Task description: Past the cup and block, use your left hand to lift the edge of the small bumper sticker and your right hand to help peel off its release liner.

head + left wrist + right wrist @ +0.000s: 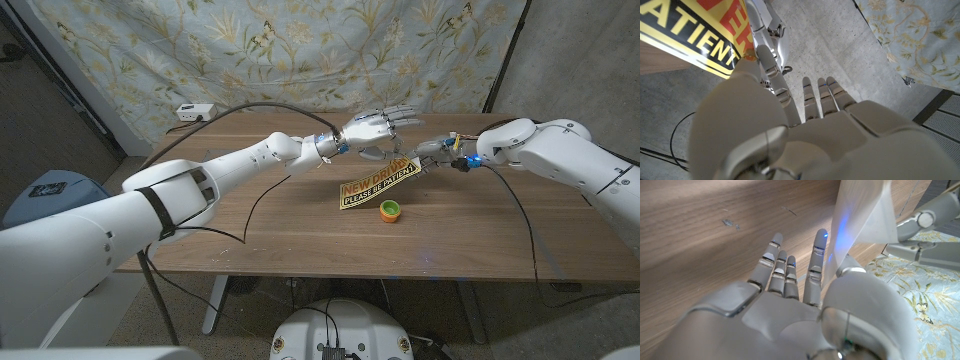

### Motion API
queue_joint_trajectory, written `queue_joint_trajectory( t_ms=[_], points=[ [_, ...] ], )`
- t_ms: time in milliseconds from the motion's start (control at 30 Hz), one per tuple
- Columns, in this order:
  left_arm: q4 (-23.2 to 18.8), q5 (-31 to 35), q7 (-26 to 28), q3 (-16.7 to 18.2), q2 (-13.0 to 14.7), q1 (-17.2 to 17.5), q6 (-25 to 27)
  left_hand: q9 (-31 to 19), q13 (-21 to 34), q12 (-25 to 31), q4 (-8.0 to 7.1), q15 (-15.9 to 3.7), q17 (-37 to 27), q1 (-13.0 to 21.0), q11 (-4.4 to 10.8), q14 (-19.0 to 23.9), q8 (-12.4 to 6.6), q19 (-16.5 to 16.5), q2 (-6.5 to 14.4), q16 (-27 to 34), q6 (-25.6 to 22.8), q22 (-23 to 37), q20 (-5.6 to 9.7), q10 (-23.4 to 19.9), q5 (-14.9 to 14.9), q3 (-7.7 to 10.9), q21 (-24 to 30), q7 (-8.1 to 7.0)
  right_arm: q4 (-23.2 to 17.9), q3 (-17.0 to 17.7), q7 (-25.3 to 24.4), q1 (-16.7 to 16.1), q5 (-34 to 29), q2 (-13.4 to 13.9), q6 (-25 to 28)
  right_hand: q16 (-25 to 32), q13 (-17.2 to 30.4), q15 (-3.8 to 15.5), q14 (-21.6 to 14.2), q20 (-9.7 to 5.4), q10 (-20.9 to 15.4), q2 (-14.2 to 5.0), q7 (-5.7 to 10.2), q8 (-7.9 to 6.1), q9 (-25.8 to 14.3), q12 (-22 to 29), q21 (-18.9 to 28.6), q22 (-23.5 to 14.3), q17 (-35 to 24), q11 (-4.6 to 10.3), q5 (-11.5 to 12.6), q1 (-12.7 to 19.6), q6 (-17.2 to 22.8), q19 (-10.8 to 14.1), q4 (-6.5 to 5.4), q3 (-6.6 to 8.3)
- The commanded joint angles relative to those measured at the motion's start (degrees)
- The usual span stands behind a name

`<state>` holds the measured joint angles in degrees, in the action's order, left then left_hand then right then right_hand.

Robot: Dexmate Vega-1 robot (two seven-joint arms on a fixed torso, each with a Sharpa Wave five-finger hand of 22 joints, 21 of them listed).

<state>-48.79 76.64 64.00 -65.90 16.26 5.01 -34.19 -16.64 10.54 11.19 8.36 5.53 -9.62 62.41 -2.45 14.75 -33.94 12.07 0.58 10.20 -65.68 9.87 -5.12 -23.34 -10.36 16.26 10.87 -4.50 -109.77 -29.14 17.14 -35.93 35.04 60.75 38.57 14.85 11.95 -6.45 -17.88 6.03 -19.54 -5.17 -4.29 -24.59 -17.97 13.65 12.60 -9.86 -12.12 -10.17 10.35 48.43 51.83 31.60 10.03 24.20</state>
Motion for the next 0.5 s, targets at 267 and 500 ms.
queue_joint_trajectory(
  t_ms=[267,500],
  points=[
    [-2.50,-0.65,0.00,-0.73,1.71,0.14,0.60,-0.10,0.11,0.36,0.03,-0.22,-0.09,-0.43,0.41,0.74,-0.33,0.24,0.09,0.26,-0.20,0.07,0.34,-0.38,0.07,-0.13,0.25,-0.10,-1.08,0.71,-1.04,-0.84,0.09,1.01,0.36,0.45,0.02,0.01,-1.14,-0.31,-0.93,0.07,0.08,-0.73,-0.62,-0.10,0.26,-0.20,-0.25,0.19,-0.21,1.53,0.95,1.35,0.16,0.18],
    [-2.89,-0.71,0.00,-0.79,2.08,0.16,0.55,-0.11,0.11,0.39,0.04,-0.29,-0.09,-0.44,0.51,0.87,-0.40,0.30,0.08,0.27,-0.19,0.08,0.44,-0.54,0.07,-0.15,0.27,-0.13,-1.09,0.77,-1.29,-0.70,-0.04,1.12,0.81,0.52,0.00,0.24,-1.40,-0.46,-1.35,0.13,0.19,-1.00,-0.83,-0.11,0.26,-0.20,-0.29,0.29,-0.23,1.93,1.28,1.66,0.09,0.14]
  ],
)
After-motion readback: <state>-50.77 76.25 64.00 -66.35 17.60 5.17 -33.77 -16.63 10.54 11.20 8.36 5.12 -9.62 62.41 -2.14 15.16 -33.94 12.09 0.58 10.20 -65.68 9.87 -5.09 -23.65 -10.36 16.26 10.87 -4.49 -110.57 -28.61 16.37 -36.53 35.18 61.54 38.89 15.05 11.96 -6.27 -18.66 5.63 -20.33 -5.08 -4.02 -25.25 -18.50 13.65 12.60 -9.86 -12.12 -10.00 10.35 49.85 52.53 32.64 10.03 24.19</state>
